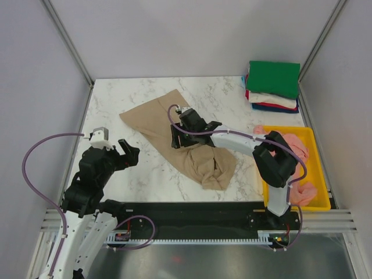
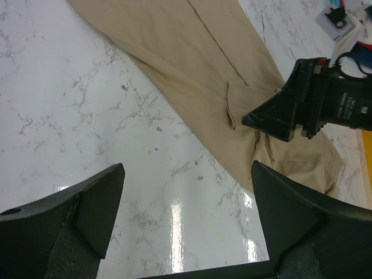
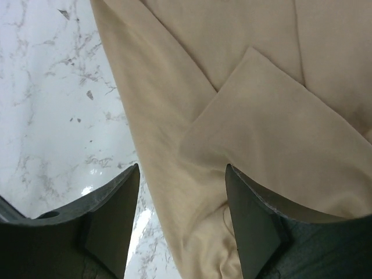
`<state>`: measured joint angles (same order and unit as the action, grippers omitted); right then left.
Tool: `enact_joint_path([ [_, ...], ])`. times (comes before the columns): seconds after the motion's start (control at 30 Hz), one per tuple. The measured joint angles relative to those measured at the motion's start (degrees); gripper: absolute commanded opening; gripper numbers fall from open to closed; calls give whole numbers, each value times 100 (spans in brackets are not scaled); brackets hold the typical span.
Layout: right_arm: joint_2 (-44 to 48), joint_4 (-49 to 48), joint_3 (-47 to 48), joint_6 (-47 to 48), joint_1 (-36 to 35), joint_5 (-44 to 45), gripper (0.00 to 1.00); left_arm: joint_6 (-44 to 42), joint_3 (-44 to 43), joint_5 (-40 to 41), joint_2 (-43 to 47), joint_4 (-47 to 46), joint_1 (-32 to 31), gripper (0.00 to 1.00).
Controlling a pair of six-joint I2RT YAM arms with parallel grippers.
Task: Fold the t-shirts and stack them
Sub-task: Flatten the tshirt out
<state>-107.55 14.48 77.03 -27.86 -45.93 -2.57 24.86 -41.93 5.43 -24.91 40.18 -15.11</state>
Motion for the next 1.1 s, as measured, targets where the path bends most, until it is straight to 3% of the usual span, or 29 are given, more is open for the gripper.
enact_joint_path([
  [0.3,-1060,431,645,225,-264,514,62,0,0,-2,28,0,11,97],
  [0.4,-1150,601,804,297,-306,831,48,0,0,-2,28,-2,39,97],
  [0.53,-1172,774,938,382,-310,1266,13,0,0,-4,28,0,48,97],
  [0.6,-1172,846,944,404,-310,1447,1,0,0,-2,28,0,63,97],
  [0.87,-750,1272,881,481,-310,1891,0,-4,-9,-7,-212,0,66,97],
  [1.1,2105,1298,-94,402,-315,2767,0,-9,-619,170,-1956,-129,79,100],
])
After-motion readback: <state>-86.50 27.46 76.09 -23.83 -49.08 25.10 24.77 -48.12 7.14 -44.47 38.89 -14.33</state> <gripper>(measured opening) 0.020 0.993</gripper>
